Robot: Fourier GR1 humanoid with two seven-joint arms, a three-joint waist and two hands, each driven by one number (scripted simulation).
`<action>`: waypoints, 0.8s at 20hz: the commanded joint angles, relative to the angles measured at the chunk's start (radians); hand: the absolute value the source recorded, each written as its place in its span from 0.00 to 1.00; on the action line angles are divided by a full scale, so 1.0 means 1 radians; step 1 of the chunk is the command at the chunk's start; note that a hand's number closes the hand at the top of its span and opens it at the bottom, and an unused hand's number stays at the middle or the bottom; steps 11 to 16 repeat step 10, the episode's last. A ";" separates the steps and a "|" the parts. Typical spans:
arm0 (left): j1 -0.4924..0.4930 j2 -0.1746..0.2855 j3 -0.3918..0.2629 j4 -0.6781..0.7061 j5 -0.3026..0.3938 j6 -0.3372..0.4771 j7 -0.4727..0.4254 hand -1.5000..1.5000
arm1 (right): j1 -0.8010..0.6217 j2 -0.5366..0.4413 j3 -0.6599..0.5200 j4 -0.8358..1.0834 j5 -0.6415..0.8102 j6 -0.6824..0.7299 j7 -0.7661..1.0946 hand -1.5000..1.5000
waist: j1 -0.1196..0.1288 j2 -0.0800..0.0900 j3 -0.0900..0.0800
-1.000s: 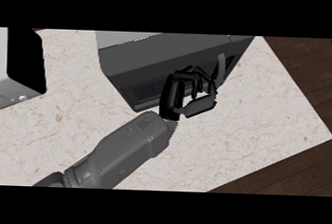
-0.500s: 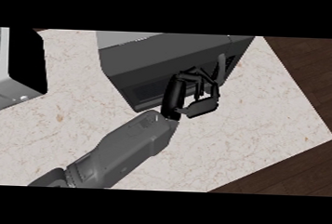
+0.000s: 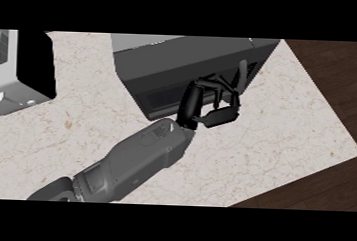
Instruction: Pick up the milk, place it into the microwave and close the microwave
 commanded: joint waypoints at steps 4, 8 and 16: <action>0.047 0.002 0.076 0.147 0.085 0.051 0.030 1.00 | 0.037 -0.022 -0.014 -0.019 -0.038 0.007 0.004 0.00 | 0.048 0.003 -0.005; 0.056 0.002 0.054 0.158 0.099 0.032 0.022 0.00 | 0.069 -0.055 -0.025 -0.026 -0.055 0.015 0.017 0.00 | 0.059 -0.002 -0.005; 0.046 0.002 0.055 0.156 0.115 0.022 0.026 0.00 | 0.071 -0.051 -0.023 -0.047 -0.067 0.007 0.015 0.00 | 0.061 -0.004 -0.007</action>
